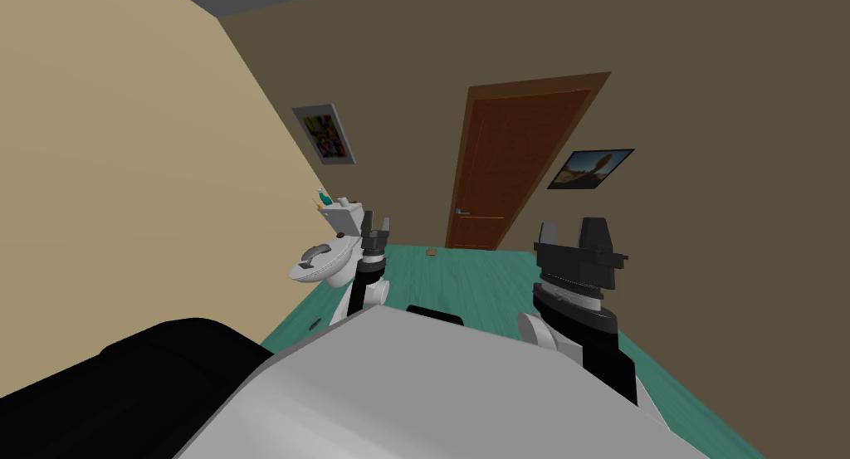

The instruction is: Pull the door open

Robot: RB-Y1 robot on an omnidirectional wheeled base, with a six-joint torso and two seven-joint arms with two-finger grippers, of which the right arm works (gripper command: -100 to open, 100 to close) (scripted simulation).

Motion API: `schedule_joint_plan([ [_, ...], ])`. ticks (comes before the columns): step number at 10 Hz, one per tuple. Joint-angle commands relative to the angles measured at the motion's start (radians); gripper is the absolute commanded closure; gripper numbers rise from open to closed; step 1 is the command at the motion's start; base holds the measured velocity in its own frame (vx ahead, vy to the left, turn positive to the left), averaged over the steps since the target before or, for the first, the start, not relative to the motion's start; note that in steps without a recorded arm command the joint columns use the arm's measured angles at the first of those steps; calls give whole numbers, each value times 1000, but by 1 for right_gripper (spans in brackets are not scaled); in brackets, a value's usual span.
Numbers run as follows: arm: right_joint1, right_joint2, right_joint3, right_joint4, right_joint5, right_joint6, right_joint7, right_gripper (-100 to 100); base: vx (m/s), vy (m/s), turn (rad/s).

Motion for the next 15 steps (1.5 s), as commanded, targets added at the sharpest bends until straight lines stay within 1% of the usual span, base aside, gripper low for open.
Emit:
schedule_joint_plan([
  [1, -11, -9, -1, 33, -3, -6, -4, -100, 69, -2, 29],
  [3, -21, -16, -2, 63, -5, -11, -8, -100, 87, 8, 24],
  [4, -31, -23, -2, 92, -7, -16, -12, -100, 104, -8, 27],
  [5, -44, -31, -3, 132, -10, -23, -17, -100, 124, 1, 52],
  [10, -83, -55, -6, 246, -19, -44, -32, -100, 101, -11, 31],
  [15, -131, -82, -10, 393, -30, -69, -50, -100, 97, -9, 36],
])
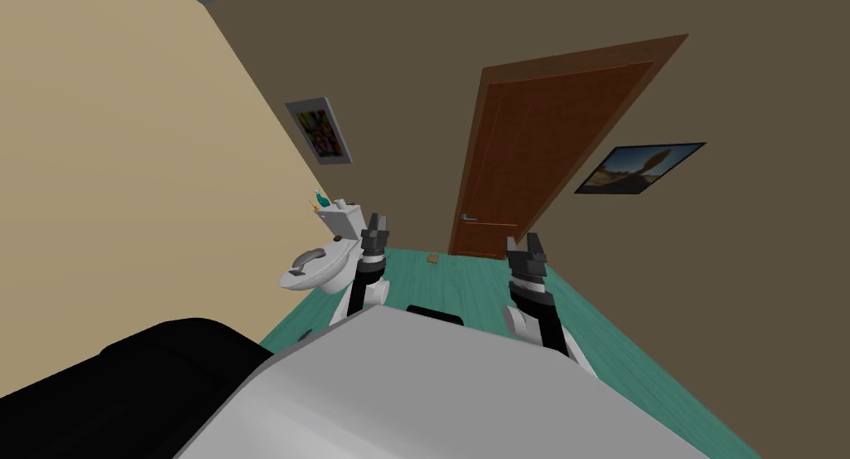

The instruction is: Pull the door open

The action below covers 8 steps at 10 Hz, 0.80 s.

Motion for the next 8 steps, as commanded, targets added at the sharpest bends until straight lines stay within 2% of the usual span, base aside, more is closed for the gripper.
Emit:
schedule_joint_plan([
  [1, -16, -10, -1, 44, -4, -4, -7, -100, 104, -18, 42],
  [5, -61, -32, -5, 168, -14, -28, -24, -100, 97, -14, 42],
  [6, -61, -32, -5, 178, -14, -28, -24, -100, 67, -8, 17],
  [8, -84, -44, -6, 244, -19, -40, -33, -100, 68, -5, 34],
])
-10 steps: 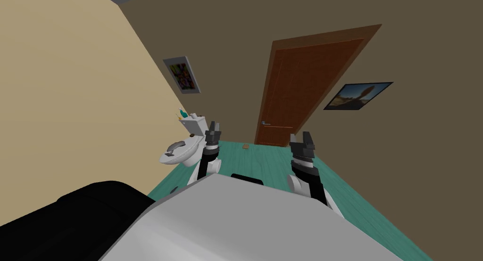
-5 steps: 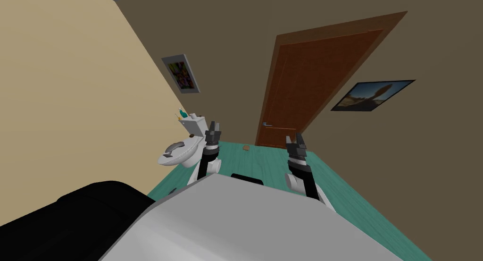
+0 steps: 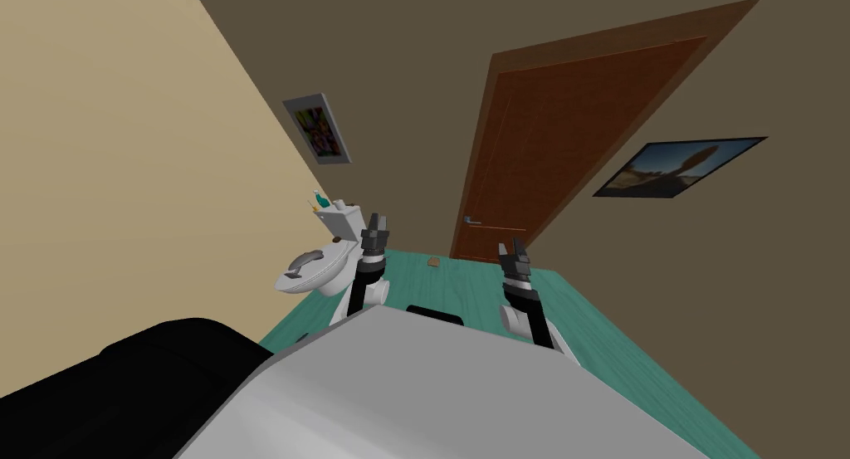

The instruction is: Pull the door open

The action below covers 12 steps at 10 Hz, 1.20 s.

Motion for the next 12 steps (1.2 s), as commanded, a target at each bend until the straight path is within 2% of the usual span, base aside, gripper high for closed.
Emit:
schedule_joint_plan([
  [1, -19, -7, 1, 50, -3, -10, -6, -100, 99, -3, 47],
  [4, -43, -18, -1, 130, -8, -22, -15, -100, 70, -16, 31],
  [5, -43, -18, -1, 132, -8, -22, -15, -100, 51, -6, 15],
  [8, -80, -36, -4, 231, -17, -42, -29, -100, 73, -11, 41],
  [9, -80, -36, -4, 243, -17, -42, -29, -100, 66, -15, 17],
  [11, -105, -47, -6, 309, -22, -55, -39, -100, 71, -17, 37],
  [12, -105, -47, -6, 318, -22, -55, -39, -100, 63, -11, 22],
])
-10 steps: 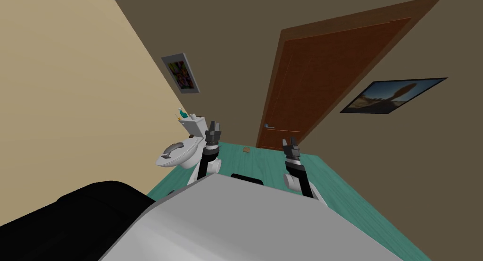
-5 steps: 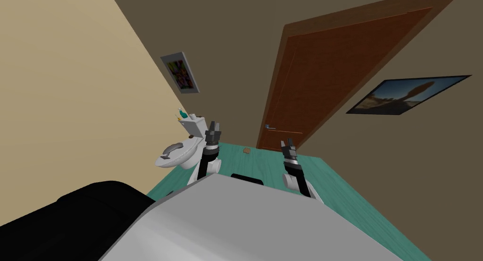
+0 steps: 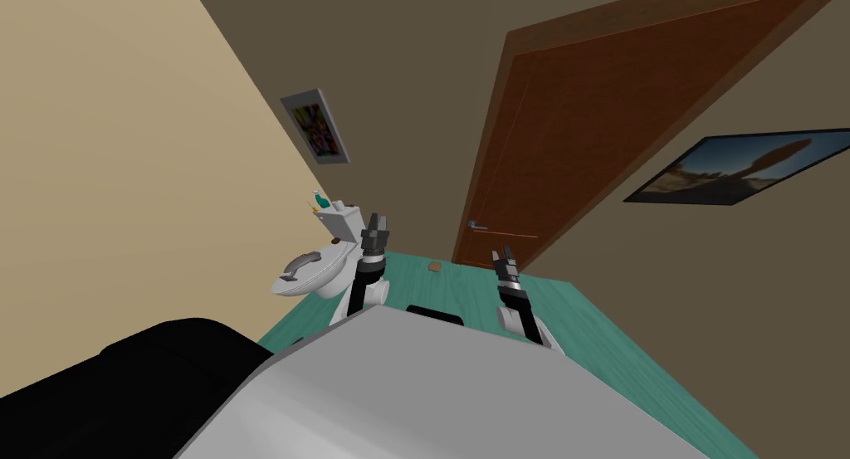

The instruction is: Pull the door open

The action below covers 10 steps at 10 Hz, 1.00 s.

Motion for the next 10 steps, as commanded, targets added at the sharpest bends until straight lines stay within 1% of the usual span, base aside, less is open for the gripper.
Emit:
schedule_joint_plan([
  [1, -16, -10, -3, 50, -5, -17, -8, -100, 60, -4, 25],
  [2, -28, -15, -4, 80, -7, -24, -13, -100, 72, -2, 51],
  [3, -28, -15, -4, 94, -7, -24, -13, -100, 57, -1, 21],
  [5, -53, -26, -6, 166, -13, -37, -22, -100, 73, -19, 35],
  [6, -53, -26, -6, 169, -13, -37, -22, -100, 58, -24, 20],
  [8, -78, -37, -8, 232, -18, -50, -32, -100, 66, -17, 39],
  [9, -78, -37, -8, 242, -18, -50, -32, -100, 57, -14, 18],
  [10, -90, -42, -8, 278, -21, -56, -36, -100, 57, -12, 17],
])
